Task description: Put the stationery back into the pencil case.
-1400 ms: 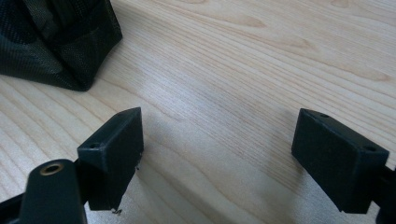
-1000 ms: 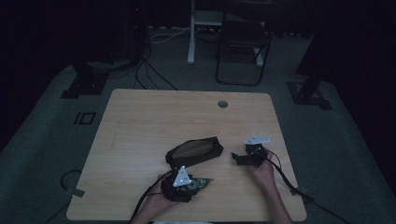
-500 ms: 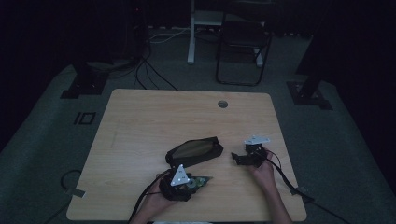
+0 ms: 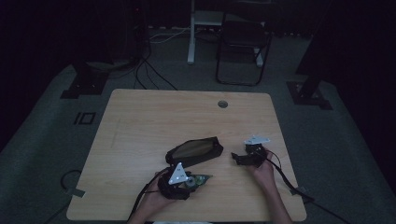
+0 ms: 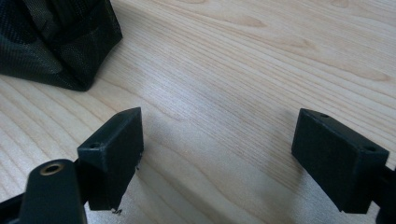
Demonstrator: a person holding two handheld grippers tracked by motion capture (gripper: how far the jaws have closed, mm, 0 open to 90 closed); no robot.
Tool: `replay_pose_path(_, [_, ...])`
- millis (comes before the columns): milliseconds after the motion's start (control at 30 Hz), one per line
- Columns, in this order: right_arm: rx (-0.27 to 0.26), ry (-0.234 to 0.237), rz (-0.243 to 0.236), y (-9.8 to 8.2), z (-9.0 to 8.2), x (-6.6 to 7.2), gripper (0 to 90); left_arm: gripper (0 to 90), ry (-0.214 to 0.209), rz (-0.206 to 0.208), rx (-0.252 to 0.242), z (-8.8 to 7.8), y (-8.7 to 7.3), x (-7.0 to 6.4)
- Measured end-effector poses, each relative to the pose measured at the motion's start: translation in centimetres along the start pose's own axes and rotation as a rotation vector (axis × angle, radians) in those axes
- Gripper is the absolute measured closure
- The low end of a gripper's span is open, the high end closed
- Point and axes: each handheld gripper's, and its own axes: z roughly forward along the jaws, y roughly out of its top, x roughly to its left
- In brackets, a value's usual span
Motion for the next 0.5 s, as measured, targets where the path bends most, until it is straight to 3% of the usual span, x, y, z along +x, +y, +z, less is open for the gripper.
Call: replay_pose_path(500, [0.0,0.0,0.0,0.0,0.0,0.0,16.6,41.5,-0.007,0.005,-0.022,-0.78,0.57,0.22])
